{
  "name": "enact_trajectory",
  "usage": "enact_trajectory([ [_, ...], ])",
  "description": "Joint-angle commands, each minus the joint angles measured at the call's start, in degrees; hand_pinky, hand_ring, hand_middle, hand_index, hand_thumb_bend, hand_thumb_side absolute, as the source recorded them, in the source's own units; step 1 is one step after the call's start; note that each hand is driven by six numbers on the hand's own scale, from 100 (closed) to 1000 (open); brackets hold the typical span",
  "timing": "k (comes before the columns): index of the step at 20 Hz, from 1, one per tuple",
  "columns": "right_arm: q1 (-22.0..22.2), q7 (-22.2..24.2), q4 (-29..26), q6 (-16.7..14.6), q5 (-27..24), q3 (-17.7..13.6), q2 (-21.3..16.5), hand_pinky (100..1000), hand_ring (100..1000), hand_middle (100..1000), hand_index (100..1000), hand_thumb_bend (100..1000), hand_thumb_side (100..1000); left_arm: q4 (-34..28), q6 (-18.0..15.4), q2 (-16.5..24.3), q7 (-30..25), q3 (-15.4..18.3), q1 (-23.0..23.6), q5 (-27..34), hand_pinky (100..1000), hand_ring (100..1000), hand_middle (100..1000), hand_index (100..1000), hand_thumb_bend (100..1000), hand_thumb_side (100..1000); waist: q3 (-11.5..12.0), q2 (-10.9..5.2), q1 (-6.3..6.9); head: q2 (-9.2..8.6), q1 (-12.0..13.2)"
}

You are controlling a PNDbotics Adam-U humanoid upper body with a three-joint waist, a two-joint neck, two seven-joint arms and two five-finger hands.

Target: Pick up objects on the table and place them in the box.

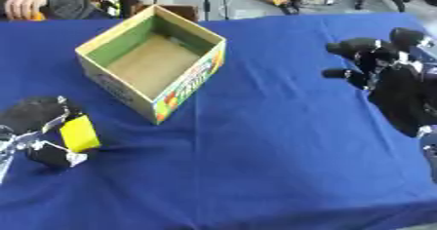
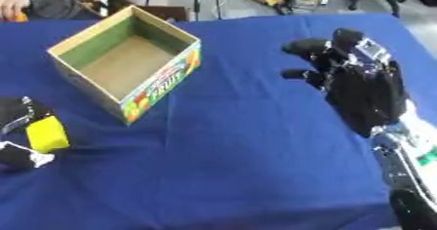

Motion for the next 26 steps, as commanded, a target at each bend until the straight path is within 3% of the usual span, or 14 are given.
enact_trajectory([
  [1,-0.17,0.2,-1.32,-0.11,0.28,-0.27,-0.94,819,1000,786,791,100,1000,-1.41,-0.22,1.83,-1.1,0.8,0.25,1.44,305,354,380,593,377,177,0.13,-0.53,-0.05,0.51,-0.23],
  [5,-0.13,0.17,-1.32,-0.18,0.25,-0.3,-1.02,818,1000,786,791,100,1000,-3.33,-0.23,2.85,-2.74,1.51,0.71,3.72,324,372,399,618,389,213,0.39,-0.61,-0.1,0.51,-0.4],
  [9,-0.12,0.21,-1.32,-0.22,0.21,-0.28,-1.05,819,1000,786,790,100,1000,-4.18,-1.0,3.21,-5.02,1.67,0.96,4.7,399,446,469,679,628,444,0.42,-0.66,-0.13,0.49,-0.47],
  [12,-0.08,0.23,-1.32,-0.31,0.21,-0.29,-1.07,818,1000,786,790,100,1000,-4.3,-2.15,3.22,-6.96,1.81,1.02,5.08,410,457,481,688,696,514,0.41,-0.69,-0.22,0.48,-0.46],
  [14,-0.04,0.24,-1.32,-0.37,0.22,-0.29,-1.07,818,1000,786,790,100,1000,-4.32,-2.66,3.16,-7.84,1.95,1.04,5.25,409,456,480,687,686,522,0.4,-0.69,-0.28,0.51,-0.46],
  [17,0.01,0.21,-1.32,-0.41,0.23,-0.32,-1.07,818,1000,786,790,100,1000,-4.37,-2.52,3.14,-8.23,2.26,1.05,5.23,384,438,466,669,508,374,0.43,-0.72,-0.35,0.57,-0.45],
  [18,0.02,0.21,-1.32,-0.42,0.21,-0.32,-1.07,818,1000,786,790,100,1000,-4.42,-2.21,3.16,-8.08,2.39,1.04,5.12,372,428,452,651,347,275,0.46,-0.74,-0.37,0.59,-0.47],
  [19,0.04,0.22,-1.32,-0.43,0.2,-0.32,-1.06,818,1000,786,790,100,1000,-4.52,-1.73,3.17,-7.7,2.54,1.03,5.03,366,423,446,645,295,251,0.49,-0.76,-0.38,0.6,-0.48],
  [20,0.06,0.21,-1.32,-0.43,0.19,-0.33,-1.07,818,1000,786,790,100,1000,-4.65,-1.13,3.19,-7.19,2.71,1.02,4.93,344,403,425,621,144,169,0.51,-0.79,-0.39,0.59,-0.49],
  [22,0.09,0.18,-1.32,-0.44,0.17,-0.35,-1.08,818,1000,786,790,100,1000,-4.92,0.06,3.2,-6.11,3.0,1.02,4.76,327,388,409,603,100,148,0.53,-0.84,-0.38,0.59,-0.53],
  [26,0.15,0.14,-1.32,-0.44,0.11,-0.38,-1.12,818,1000,786,790,100,1000,-5.32,1.43,3.24,-4.81,3.43,1.0,4.81,300,364,385,574,100,151,0.48,-0.92,-0.35,0.59,-0.64],
])
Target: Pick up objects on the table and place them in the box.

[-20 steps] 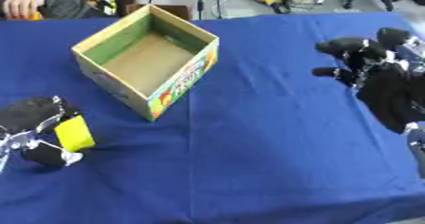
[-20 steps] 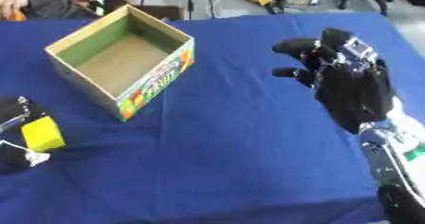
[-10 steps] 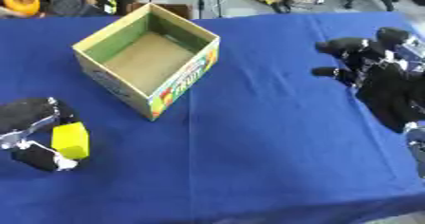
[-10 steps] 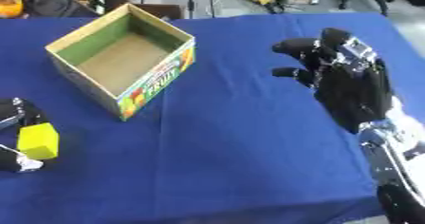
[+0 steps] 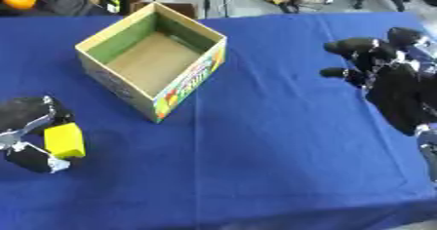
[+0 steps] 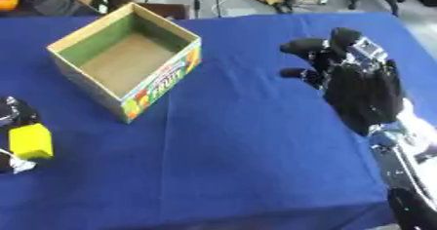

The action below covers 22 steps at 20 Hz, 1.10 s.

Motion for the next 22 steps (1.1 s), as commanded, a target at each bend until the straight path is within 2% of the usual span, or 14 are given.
enact_trajectory([
  [1,-0.29,-0.05,-1.32,-0.17,0.05,-0.39,-1.13,818,1000,786,789,100,1000,-1.6,1.04,1.67,0.94,1.12,-0.48,0.01,297,361,382,570,100,153,-0.03,-0.91,0.16,0.21,-0.26],
  [8,-0.15,-0.12,-1.32,-0.21,-0.05,-0.42,-1.24,818,1000,786,790,100,1000,-3.44,1.95,2.67,1.43,2.2,-2.01,1.72,278,342,363,549,100,154,-0.17,-1.09,0.25,0.32,-0.49],
  [14,-0.06,0.03,-1.32,-0.16,-0.18,-0.22,-1.37,818,1000,786,790,100,1000,-3.96,2.2,4.2,1.93,1.8,-7.48,2.98,271,341,354,546,100,132,-0.57,-1.4,0.31,0.49,-0.54],
  [18,-0.1,0.36,-1.32,-0.06,-0.2,0.15,-1.38,817,1000,786,790,100,1000,0.06,2.84,4.58,3.99,0.57,-14.46,4.99,268,336,344,544,108,129,-1.32,-1.54,0.39,0.62,-0.11],
  [22,-0.39,0.8,-1.32,0.0,-0.32,0.58,-1.39,817,1000,786,790,100,1000,8.74,3.11,3.54,7.57,-1.24,-21.33,5.56,286,343,348,552,119,142,-2.51,-1.54,0.49,0.7,0.62],
])
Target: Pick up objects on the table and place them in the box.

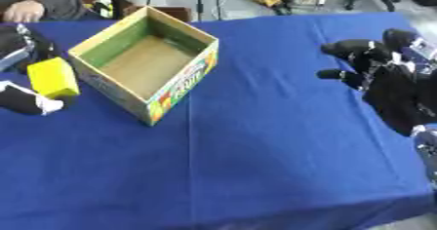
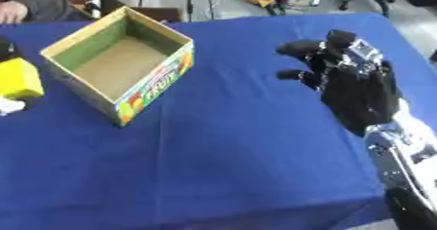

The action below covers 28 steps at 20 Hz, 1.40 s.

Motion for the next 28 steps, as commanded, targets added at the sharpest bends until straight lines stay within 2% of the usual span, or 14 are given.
enact_trajectory([
  [1,-0.91,0.51,-1.31,-0.09,-0.32,0.07,-1.4,817,1000,786,790,100,1000,6.55,-0.03,0.02,3.24,-0.96,-4.58,0.08,286,342,346,552,113,145,-0.59,-0.81,0.24,0.46,0.66],
  [8,-1.9,1.52,-1.31,0.06,-0.46,1.02,-1.42,817,1000,786,790,100,1000,23.81,-2.66,-5.49,13.79,-1.09,-12.41,-4.03,332,364,363,576,130,183,-3.24,-0.34,0.56,0.13,2.17],
  [15,-3.03,2.67,-1.31,0.2,-0.55,2.0,-1.21,817,1000,786,791,100,1000,36.09,-3.89,-9.69,22.12,0.67,-15.76,-9.57,403,410,400,618,136,259,-5.85,0.31,0.69,-0.49,3.61],
  [18,-3.41,3.02,-1.31,0.26,-0.54,2.29,-1.09,817,1000,786,790,100,1000,39.3,-3.87,-10.55,24.45,1.14,-16.29,-11.24,489,498,481,695,149,328,-6.67,0.57,0.73,-0.72,4.01],
  [21,-3.6,3.25,-1.31,0.28,-0.58,2.45,-1.01,817,1000,786,790,100,1000,41.1,-4.5,-10.86,24.95,1.08,-16.35,-12.9,578,613,609,792,191,457,-7.14,0.68,0.73,-0.86,4.11],
  [22,-3.61,3.26,-1.31,0.3,-0.57,2.46,-0.99,817,1000,786,790,100,1000,41.42,-4.88,-10.91,24.68,1.02,-16.34,-13.43,582,620,618,797,194,469,-7.17,0.7,0.73,-0.88,4.11],
  [23,-3.6,3.27,-1.31,0.32,-0.56,2.46,-0.98,817,1000,786,790,100,1000,41.56,-5.35,-10.99,24.43,1.0,-16.28,-13.8,617,685,692,830,271,586,-7.14,0.69,0.73,-0.9,4.1],
  [24,-3.6,3.29,-1.31,0.34,-0.56,2.47,-0.97,817,1000,786,790,100,1000,41.68,-5.78,-11.04,24.11,1.0,-16.2,-14.05,622,695,705,836,299,630,-7.08,0.68,0.74,-0.92,4.07],
  [25,-3.59,3.29,-1.31,0.37,-0.57,2.47,-0.96,817,1000,786,790,100,1000,41.84,-6.31,-11.1,23.62,0.96,-16.12,-14.15,640,735,751,853,479,763,-7.02,0.65,0.75,-0.93,4.05],
  [26,-3.58,3.3,-1.31,0.39,-0.59,2.47,-0.94,817,1000,786,790,100,1000,41.93,-6.88,-11.08,23.13,0.96,-16.07,-14.2,649,748,766,856,533,798,-6.95,0.6,0.75,-0.93,4.04],
  [27,-3.54,3.3,-1.31,0.42,-0.6,2.46,-0.94,817,1000,786,790,100,1000,41.9,-7.31,-11.05,22.82,1.05,-16.01,-14.2,676,782,802,864,638,881,-6.89,0.55,0.75,-0.94,4.0],
  [28,-3.5,3.29,-1.31,0.45,-0.61,2.44,-0.93,817,1000,786,790,100,1000,41.79,-7.58,-11.02,22.75,1.18,-15.92,-14.1,683,791,811,867,662,897,-6.85,0.5,0.74,-0.95,3.95],
])
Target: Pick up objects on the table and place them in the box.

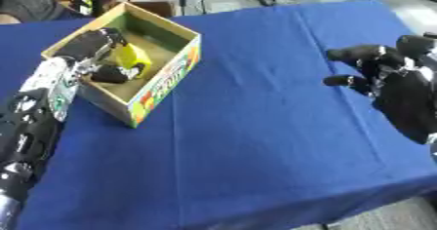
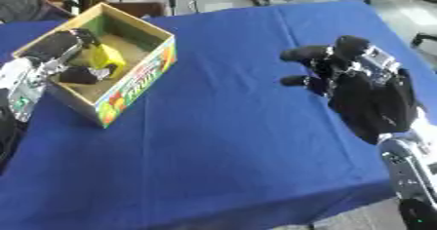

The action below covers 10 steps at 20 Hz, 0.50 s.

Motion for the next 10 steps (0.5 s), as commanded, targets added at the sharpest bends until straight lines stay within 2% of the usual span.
enact_trajectory([
  [1,-0.48,0.12,-1.3,0.02,-0.34,-0.35,-0.93,817,1000,786,790,100,1000,-0.83,-1.09,0.9,-0.18,0.72,-1.11,-0.09,713,818,836,876,738,950,0.08,-1.02,-0.02,-0.65,-0.1],
  [3,-0.38,0.05,-1.3,0.04,-0.39,-0.42,-0.93,817,1000,786,790,100,1000,-1.68,-1.09,1.01,1.4,1.04,-0.9,0.66,746,838,849,884,785,982,0.18,-1.19,-0.04,-0.6,-0.19],
  [6,-0.21,-0.06,-1.3,0.11,-0.49,-0.51,-0.88,816,1000,786,790,100,1000,-3.57,-1.01,1.26,4.87,1.19,-0.42,3.66,778,849,848,882,779,974,0.52,-1.45,-0.13,-0.5,-0.49],
  [10,0.08,-0.21,-1.3,0.14,-0.65,-0.66,-0.8,816,1000,785,790,100,1000,-8.65,-0.75,1.88,10.8,1.25,1.14,12.03,768,831,818,854,678,944,1.36,-1.85,-0.41,-0.26,-1.24],
])
